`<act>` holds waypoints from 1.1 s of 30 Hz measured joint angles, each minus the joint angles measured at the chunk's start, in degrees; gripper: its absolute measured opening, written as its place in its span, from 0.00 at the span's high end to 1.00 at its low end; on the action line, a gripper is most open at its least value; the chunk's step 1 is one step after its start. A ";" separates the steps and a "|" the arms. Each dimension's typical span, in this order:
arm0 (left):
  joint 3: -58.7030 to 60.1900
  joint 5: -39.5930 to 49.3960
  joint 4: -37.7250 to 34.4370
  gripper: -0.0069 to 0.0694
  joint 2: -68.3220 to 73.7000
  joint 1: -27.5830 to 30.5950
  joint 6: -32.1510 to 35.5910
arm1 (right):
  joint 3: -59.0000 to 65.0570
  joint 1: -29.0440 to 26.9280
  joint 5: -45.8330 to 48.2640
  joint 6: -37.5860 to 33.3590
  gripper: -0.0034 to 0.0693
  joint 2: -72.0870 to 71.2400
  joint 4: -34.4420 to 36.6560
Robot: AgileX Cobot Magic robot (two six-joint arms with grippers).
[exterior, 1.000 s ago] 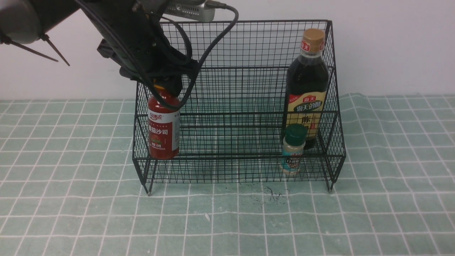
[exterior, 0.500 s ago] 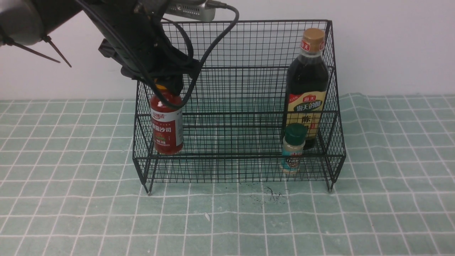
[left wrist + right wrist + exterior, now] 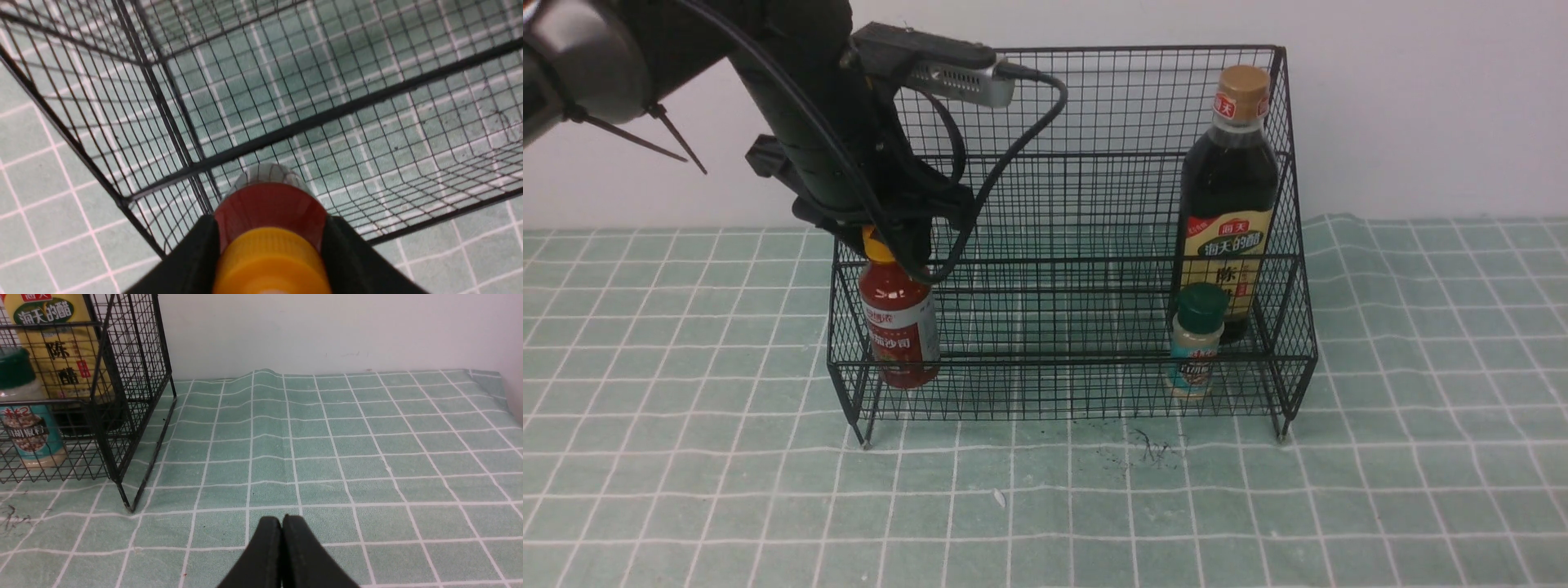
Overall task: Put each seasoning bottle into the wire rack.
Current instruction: Use the left arm to put the condiment bottle back on the shelf
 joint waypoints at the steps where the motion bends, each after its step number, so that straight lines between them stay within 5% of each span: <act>1: 0.36 0.00 0.00 0.53 0.04 0.00 0.00 | 0.00 0.00 0.00 0.00 0.97 0.00 0.00; 19: 0.67 -0.55 -2.21 0.53 4.77 0.00 0.00 | 0.00 0.00 0.00 0.00 0.97 0.00 0.00; 27: -5.02 -0.19 -2.28 0.29 4.94 -0.09 -0.43 | 0.00 0.00 0.00 0.00 0.97 0.00 0.00; 30: -5.97 -0.19 -2.20 0.33 1.42 -0.09 -0.76 | 0.00 0.00 0.00 0.00 0.97 0.00 0.00; 33: -4.72 -0.14 -1.54 0.49 -4.56 -0.09 -0.83 | 0.00 0.00 0.00 0.00 0.97 0.00 0.00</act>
